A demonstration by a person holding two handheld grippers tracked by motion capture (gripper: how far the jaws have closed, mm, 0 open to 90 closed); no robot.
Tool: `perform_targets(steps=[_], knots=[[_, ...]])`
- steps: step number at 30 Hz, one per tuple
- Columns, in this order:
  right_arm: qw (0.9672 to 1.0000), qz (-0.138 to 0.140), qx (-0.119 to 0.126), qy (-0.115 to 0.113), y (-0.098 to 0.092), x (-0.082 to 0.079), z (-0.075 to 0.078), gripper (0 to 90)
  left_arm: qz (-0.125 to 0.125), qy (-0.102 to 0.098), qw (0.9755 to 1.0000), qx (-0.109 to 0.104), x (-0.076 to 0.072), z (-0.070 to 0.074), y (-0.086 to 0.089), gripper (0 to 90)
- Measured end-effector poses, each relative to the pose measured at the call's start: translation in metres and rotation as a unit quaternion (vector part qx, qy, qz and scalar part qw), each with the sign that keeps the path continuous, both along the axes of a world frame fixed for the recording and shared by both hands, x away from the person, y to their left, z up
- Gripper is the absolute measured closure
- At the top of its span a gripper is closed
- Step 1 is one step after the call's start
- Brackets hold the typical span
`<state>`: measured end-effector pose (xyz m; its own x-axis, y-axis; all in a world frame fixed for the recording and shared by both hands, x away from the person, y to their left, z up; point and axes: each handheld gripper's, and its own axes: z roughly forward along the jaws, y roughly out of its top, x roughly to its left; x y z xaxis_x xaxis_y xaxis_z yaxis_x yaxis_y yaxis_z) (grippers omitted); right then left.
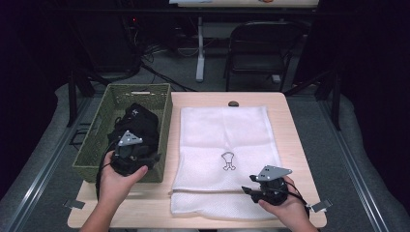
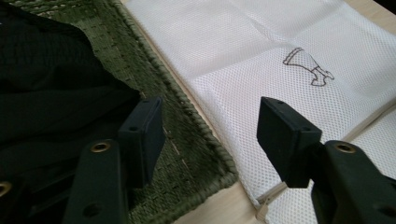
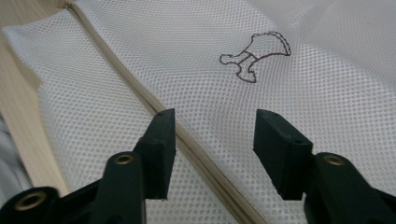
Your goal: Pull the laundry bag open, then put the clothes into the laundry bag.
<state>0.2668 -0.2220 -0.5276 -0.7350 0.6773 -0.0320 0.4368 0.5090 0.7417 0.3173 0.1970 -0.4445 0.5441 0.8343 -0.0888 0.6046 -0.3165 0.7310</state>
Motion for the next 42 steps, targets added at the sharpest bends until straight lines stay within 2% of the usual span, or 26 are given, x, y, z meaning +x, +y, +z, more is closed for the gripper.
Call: perform_targets(steps=[4, 8, 15, 23, 26, 29, 31, 37, 42], knots=[[0.9999, -0.007, 0.002, 0.011, 0.001, 0.002, -0.001, 38.3, 0.012, -0.004, 0.9999, 0.004, 0.007, 0.002, 0.006, 33.4], [0.9999, -0.009, -0.002, 0.009, 0.002, 0.003, -0.003, 32.7, 0.017, -0.004, 0.9998, 0.009, 0.014, 0.004, 0.011, 31.9], [0.9999, -0.01, -0.005, 0.004, 0.002, 0.003, -0.004, 31.3, 0.032, -0.006, 0.9994, 0.006, 0.024, 0.005, 0.019, 32.1], [0.9999, -0.012, -0.004, 0.004, 0.0, 0.003, -0.004, 31.3, 0.045, 0.0, 0.9989, 0.01, 0.036, 0.006, 0.026, 32.2], [0.9999, -0.013, -0.003, 0.005, 0.0, 0.003, -0.004, 31.3, 0.049, 0.009, 0.9987, 0.013, 0.041, 0.007, 0.027, 32.2], [0.9999, -0.013, -0.005, 0.005, 0.0, 0.004, -0.005, 31.1, 0.055, 0.009, 0.9982, 0.019, 0.047, 0.008, 0.03, 32.1], [0.9999, -0.012, -0.005, 0.007, 0.0, 0.004, -0.005, 31.1, 0.061, 0.012, 0.9979, 0.016, 0.05, 0.008, 0.031, 31.9], [0.9998, -0.017, -0.006, 0.005, 0.0, 0.004, -0.006, 29.6, 0.073, 0.035, 0.9965, 0.022, 0.064, 0.007, 0.036, 26.3], [0.9997, -0.026, -0.002, 0.004, -0.002, 0.005, -0.006, 25.1, 0.087, 0.037, 0.9952, 0.027, 0.073, 0.008, 0.041, 25.7]])
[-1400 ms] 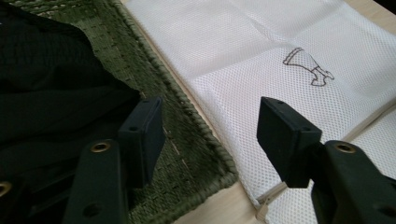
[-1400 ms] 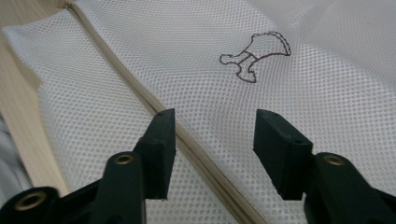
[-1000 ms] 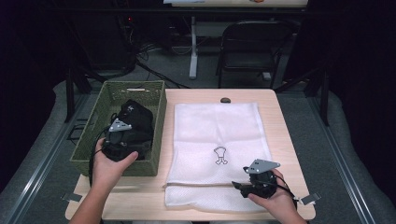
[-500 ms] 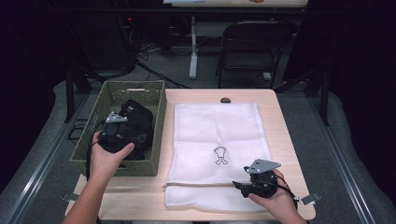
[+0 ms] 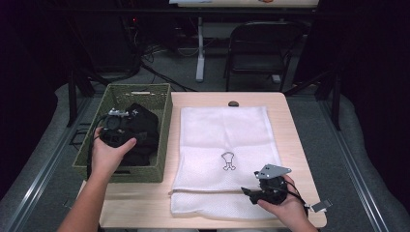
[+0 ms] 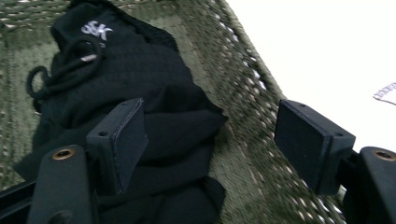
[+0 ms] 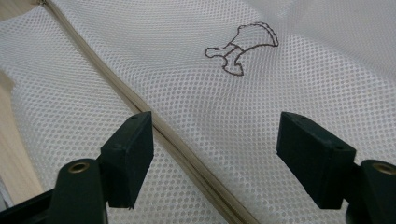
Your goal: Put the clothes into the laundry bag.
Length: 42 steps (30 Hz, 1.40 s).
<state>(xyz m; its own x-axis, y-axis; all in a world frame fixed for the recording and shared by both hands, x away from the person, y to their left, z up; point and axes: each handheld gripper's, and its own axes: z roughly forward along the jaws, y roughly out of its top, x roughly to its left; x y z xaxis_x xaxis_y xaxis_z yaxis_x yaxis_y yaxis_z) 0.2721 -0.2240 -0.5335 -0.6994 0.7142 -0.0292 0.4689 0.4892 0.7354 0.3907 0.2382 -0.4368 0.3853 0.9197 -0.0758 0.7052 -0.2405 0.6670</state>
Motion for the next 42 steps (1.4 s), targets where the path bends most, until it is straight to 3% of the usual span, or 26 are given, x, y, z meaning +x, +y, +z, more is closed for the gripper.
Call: perform_targets(steps=[4, 6, 12, 24, 42], knots=[[1.0, -0.005, 0.003, -0.001, -0.001, 0.0, 0.0, 23.0, 0.018, 0.0, 0.9998, 0.003, 0.011, 0.0, 0.006, 23.6], [1.0, -0.007, 0.003, -0.001, -0.001, 0.0, -0.001, 22.4, 0.013, 0.013, 0.9998, -0.003, 0.015, 0.0, 0.007, 23.4], [1.0, -0.005, 0.004, -0.002, -0.001, 0.001, 0.0, 22.2, 0.017, 0.02, 0.9996, 0.004, 0.025, -0.005, 0.008, 22.9], [1.0, -0.008, 0.005, -0.001, -0.002, 0.001, -0.001, 22.3, 0.029, 0.053, 0.998, 0.018, 0.044, -0.028, 0.014, 23.1], [0.9999, -0.011, 0.008, 0.003, -0.004, 0.002, -0.002, 22.3, 0.041, 0.079, 0.9949, 0.047, 0.055, -0.046, 0.023, 23.0]])
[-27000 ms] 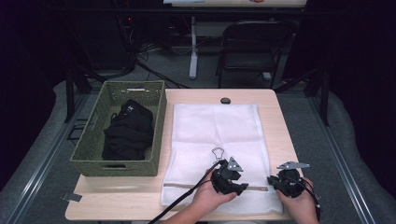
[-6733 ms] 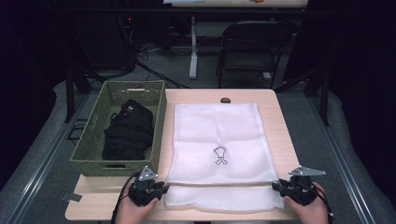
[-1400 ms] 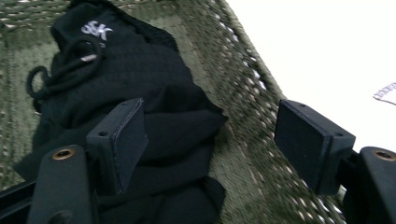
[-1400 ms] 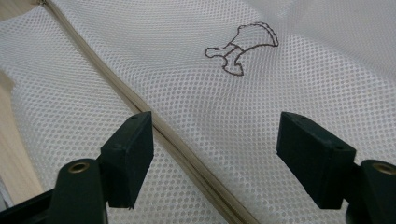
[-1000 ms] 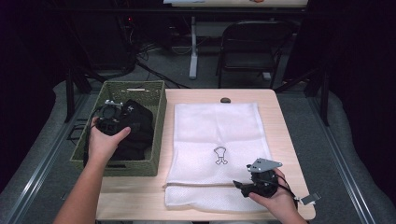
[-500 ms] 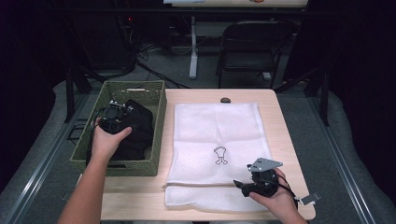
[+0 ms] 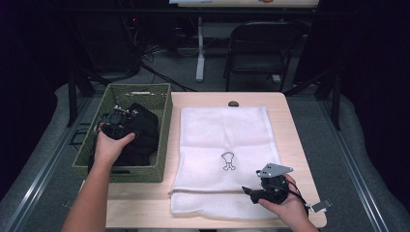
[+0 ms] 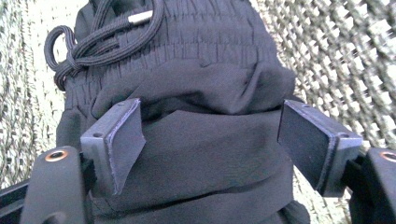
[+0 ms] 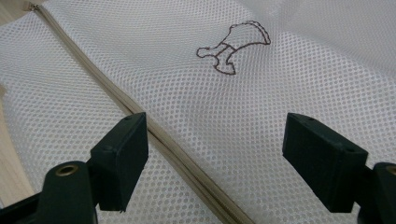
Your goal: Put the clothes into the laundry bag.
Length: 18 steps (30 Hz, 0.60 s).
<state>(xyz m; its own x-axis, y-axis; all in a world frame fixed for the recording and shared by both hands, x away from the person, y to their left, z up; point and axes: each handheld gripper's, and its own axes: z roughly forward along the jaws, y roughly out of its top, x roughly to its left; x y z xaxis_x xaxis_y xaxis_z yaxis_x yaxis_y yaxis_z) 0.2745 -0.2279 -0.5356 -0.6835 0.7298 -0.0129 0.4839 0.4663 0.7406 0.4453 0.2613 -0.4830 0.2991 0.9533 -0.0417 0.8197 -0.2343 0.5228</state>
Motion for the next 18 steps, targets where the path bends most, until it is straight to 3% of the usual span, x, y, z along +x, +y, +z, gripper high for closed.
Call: perform_targets(steps=[8, 18], knots=[[1.0, 0.0, 0.0, 0.003, 0.001, 0.0, -0.001, 22.3, 0.004, 0.015, 0.9999, 0.001, 0.005, -0.007, 0.005, 23.0], [1.0, 0.001, 0.001, 0.004, 0.0, 0.001, -0.002, 22.3, 0.004, 0.013, 0.9999, 0.006, 0.012, -0.013, 0.007, 22.9]])
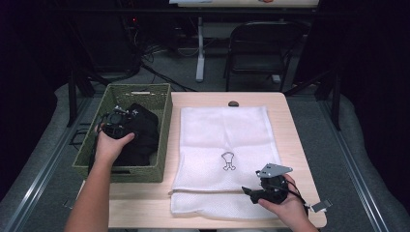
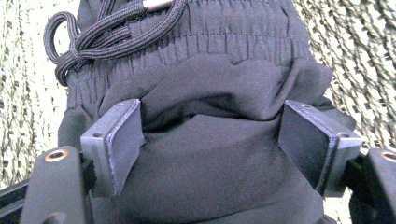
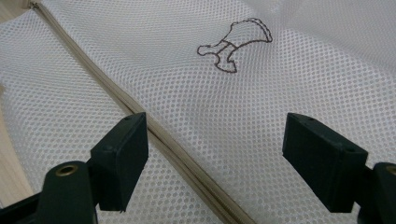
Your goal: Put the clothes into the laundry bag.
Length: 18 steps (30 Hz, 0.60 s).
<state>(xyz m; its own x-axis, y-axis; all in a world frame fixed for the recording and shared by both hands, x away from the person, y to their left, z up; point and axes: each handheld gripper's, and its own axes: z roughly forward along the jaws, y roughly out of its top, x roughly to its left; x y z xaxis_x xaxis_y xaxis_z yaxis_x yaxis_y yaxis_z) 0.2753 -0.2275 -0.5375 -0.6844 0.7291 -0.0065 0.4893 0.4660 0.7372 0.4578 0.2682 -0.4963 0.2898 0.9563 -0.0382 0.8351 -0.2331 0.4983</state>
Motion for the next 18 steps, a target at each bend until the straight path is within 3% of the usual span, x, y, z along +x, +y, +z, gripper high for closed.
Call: perform_targets(steps=[11, 18], knots=[[1.0, 0.0, 0.0, 0.0, 0.0, 0.0, 0.0, 22.3, 0.001, 0.0, 1.0, 0.006, 0.005, -0.006, 0.003, 19.7], [1.0, 0.001, -0.003, 0.0, 0.0, 0.0, -0.001, 22.3, 0.001, 0.011, 0.9999, 0.006, 0.009, -0.01, 0.004, 16.6]])
